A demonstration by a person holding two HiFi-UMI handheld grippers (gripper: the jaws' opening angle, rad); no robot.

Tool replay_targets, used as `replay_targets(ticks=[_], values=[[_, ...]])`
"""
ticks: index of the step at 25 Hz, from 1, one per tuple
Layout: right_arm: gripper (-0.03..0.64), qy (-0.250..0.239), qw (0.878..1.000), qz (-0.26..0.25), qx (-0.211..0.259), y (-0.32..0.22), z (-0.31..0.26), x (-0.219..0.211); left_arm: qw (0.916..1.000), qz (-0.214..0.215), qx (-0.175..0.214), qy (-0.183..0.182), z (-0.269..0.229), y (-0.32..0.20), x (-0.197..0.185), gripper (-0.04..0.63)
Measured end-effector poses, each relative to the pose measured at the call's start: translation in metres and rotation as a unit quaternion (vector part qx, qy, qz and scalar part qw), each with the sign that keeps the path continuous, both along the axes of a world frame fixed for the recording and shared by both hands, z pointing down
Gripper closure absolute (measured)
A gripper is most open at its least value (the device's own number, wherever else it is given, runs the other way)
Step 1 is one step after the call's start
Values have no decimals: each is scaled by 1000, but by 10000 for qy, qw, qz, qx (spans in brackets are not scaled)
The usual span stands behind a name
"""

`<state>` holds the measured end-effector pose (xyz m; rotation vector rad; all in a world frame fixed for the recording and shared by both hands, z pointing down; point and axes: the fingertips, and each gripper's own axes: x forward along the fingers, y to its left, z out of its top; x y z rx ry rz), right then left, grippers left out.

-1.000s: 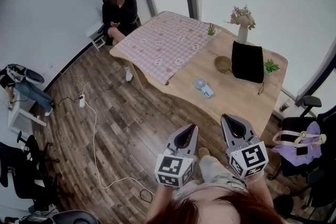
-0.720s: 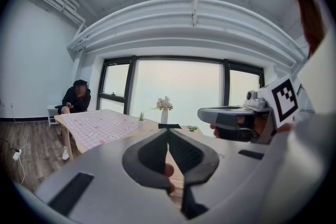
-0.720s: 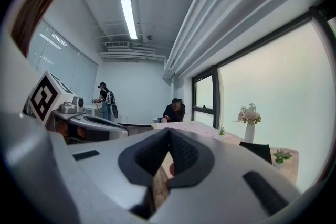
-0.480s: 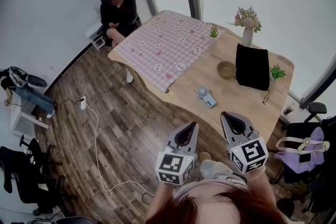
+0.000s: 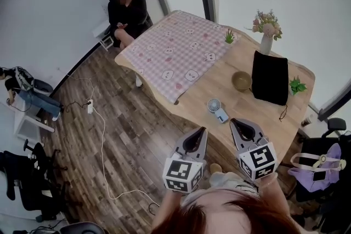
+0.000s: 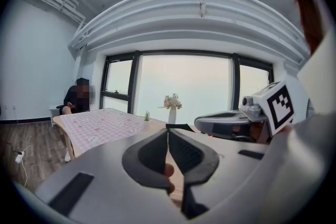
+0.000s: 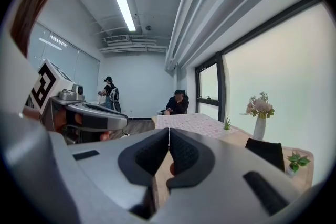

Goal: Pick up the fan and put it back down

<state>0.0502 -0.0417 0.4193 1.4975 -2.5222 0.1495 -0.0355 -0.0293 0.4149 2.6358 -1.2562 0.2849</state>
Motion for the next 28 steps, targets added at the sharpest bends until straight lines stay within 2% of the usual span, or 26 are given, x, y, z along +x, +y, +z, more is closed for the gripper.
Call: replay_targets(ticks=[6, 12, 20, 28], values=[[609, 224, 9996, -176, -19, -26, 9, 5, 9999, -111, 2, -9, 1, -28, 11, 581], [591, 221, 9992, -278, -155, -43, 25, 13, 9998, -188, 1, -49, 3, -44, 23, 581], [563, 416, 9978, -412, -317, -60, 51, 7, 9995, -292, -64, -79, 9, -48, 18, 581], [545, 457, 9961, -368, -657, -73, 84, -1, 9996, -218, -133, -129, 15, -62, 11, 581]])
